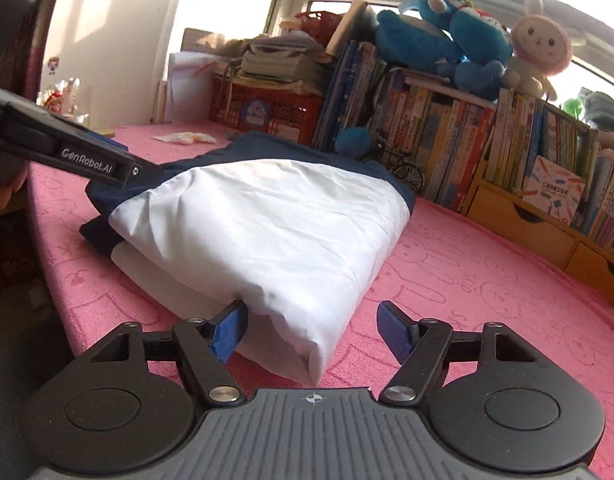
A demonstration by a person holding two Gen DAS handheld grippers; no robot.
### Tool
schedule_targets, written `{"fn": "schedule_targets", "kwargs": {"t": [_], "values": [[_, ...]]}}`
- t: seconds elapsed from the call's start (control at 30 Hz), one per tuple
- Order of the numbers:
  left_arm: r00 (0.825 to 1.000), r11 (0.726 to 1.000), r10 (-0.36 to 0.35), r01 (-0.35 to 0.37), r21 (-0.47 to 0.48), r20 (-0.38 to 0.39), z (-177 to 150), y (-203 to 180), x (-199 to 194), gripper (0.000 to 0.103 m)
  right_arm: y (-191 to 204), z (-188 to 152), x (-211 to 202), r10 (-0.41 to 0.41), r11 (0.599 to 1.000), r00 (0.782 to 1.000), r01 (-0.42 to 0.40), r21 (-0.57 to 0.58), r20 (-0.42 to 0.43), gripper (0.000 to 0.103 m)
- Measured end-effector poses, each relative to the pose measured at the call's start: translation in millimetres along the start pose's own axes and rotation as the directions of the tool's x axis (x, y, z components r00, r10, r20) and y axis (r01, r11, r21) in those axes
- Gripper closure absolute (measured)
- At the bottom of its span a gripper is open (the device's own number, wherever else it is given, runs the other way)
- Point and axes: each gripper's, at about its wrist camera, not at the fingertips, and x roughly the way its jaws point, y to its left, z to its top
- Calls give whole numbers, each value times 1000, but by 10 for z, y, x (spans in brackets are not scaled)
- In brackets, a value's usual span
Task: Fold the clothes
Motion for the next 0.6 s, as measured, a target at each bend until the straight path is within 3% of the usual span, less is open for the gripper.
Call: {"fn": "schedule_targets", "kwargs": {"t": [0.2, 0.27, 0.3, 0.33, 0.4, 0.6], "values": [[999, 997, -4, 0, 83, 48, -111, -164, -68, 52, 53, -88, 58, -145, 989, 989, 145, 10, -16, 52], [998, 995, 62, -63, 82, 11, -140, -122, 6, 52, -63, -114, 6, -187, 979, 982, 188, 81, -16, 55], [995, 993, 95, -94, 78, -12, -159, -85, 57, 47, -125, -127, -15, -202, 972, 979, 203, 122, -21, 57], [994, 993, 103, -100, 64, -39, -182, -26, 107, 44, -176, -144, -7, -198, 967, 980, 201, 157, -34, 63], [995, 997, 78, -78, 0, -63, -199, 86, 99, 44, -277, -179, 16, -184, 955, 981, 193, 224, -62, 64], [1000, 1000, 17, -17, -6, 13, -58, 27, -91, 46, -161, -211, 84, -177, 964, 981, 188, 188, -76, 68]]}}
